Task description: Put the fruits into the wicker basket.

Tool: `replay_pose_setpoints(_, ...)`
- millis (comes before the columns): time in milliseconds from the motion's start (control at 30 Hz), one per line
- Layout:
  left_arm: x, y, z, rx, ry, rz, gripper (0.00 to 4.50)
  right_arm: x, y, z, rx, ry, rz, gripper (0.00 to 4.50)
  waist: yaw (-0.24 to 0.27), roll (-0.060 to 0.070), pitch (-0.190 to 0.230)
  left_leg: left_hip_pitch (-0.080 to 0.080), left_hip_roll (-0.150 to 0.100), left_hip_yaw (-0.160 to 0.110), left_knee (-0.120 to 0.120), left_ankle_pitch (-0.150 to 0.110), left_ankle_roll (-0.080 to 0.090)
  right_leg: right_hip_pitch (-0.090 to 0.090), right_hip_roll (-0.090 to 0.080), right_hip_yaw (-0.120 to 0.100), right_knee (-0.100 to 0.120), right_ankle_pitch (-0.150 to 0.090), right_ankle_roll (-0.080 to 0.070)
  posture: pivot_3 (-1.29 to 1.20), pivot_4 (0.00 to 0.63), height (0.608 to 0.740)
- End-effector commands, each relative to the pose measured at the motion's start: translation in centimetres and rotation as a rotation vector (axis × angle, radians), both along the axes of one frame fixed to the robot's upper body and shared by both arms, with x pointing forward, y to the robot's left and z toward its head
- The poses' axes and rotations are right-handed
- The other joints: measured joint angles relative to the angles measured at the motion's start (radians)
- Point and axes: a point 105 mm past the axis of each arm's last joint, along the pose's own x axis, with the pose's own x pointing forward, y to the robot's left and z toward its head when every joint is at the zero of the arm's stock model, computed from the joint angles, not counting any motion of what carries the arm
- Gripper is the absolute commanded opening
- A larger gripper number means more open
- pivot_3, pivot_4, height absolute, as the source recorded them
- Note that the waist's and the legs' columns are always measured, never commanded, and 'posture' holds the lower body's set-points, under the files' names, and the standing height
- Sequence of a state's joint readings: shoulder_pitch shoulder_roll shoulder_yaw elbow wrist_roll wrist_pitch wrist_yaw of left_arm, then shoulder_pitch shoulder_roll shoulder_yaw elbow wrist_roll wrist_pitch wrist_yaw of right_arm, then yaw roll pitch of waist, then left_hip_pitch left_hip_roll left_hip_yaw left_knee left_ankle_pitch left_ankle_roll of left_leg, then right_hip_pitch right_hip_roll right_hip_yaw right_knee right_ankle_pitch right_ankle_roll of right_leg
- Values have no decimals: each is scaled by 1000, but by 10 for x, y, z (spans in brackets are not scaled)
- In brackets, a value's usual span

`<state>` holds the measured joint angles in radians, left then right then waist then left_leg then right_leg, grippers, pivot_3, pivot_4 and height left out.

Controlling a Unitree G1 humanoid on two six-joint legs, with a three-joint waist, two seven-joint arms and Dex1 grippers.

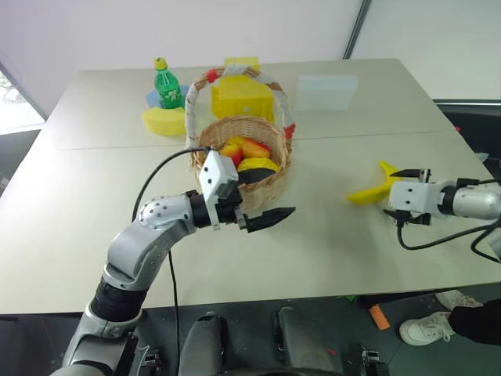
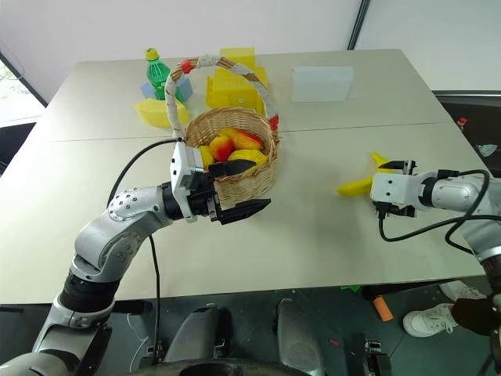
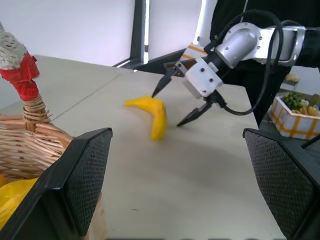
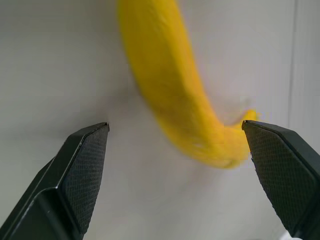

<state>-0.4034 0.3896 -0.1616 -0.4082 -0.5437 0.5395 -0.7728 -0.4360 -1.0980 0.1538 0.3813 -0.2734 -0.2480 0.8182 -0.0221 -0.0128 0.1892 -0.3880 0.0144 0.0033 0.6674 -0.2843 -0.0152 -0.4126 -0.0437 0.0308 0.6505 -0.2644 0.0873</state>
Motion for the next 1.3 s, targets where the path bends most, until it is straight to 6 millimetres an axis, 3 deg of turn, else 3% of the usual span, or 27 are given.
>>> replay_pose_setpoints(33,-6,0,7,-13,-42,-2,4500,9,-2,-5,-30,-31,19,4441,-1,0,0,1,0,0,0,0,0,1,0,0,0,0,0,0,150,740)
replay_pose_setpoints(133,-5,1,6,-10,-40,10,4500,13,-1,-8,-25,-23,31,4441,0,0,0,5,0,0,0,0,0,5,0,0,-1,0,0,0,150,740)
replay_pose_setpoints(367,-5,5,4,-4,-34,22,4500,16,3,-3,-17,-47,66,1117,1,0,0,9,0,0,0,0,0,9,-1,1,-1,0,0,0,150,740)
replay_pose_setpoints(500,-2,12,3,3,-31,45,4500,18,9,7,-4,-91,78,1117,4,0,0,8,0,0,-1,0,0,9,-1,1,-1,0,0,0,150,740)
replay_pose_setpoints(600,5,31,2,25,-33,112,4500,14,25,33,51,-158,121,1117,3,0,0,8,0,0,-1,0,0,8,-1,1,-1,0,0,0,150,740)
replay_pose_setpoints(667,14,54,4,32,-34,192,4500,4,56,62,194,-187,196,1117,1,1,1,8,1,0,-1,0,0,7,-1,1,-1,0,0,0,150,740)
replay_pose_setpoints(733,17,66,5,31,-33,233,4500,-6,75,75,281,-180,246,1117,2,2,1,7,2,0,-2,0,0,7,0,1,-1,0,0,0,150,740)
replay_pose_setpoints(800,22,89,4,51,-25,305,4500,-30,116,94,476,-104,353,1117,5,2,1,7,3,-2,-2,0,0,7,0,0,-1,0,0,0,150,740)
replay_pose_setpoints(867,23,109,-1,86,-17,363,4500,-58,156,102,612,17,487,1117,6,2,1,6,3,-3,-2,0,0,7,-1,-1,-1,0,0,0,150,740)
replay_pose_setpoints(1033,25,131,-2,93,-11,431,4500,-89,219,110,835,153,681,1117,11,1,1,3,3,-7,-1,-1,1,7,-4,-6,-3,0,0,0,150,740)
replay_pose_setpoints(1133,24,131,1,81,-17,431,4500,-82,243,111,882,139,715,1117,11,0,1,1,2,-8,0,-1,1,5,-5,-7,-3,0,0,0,150,740)
replay_pose_setpoints(1300,18,122,5,53,-27,408,4500,-34,261,107,851,-6,596,1117,9,0,1,-2,2,-8,0,0,0,2,-4,-7,-2,0,0,0,150,740)
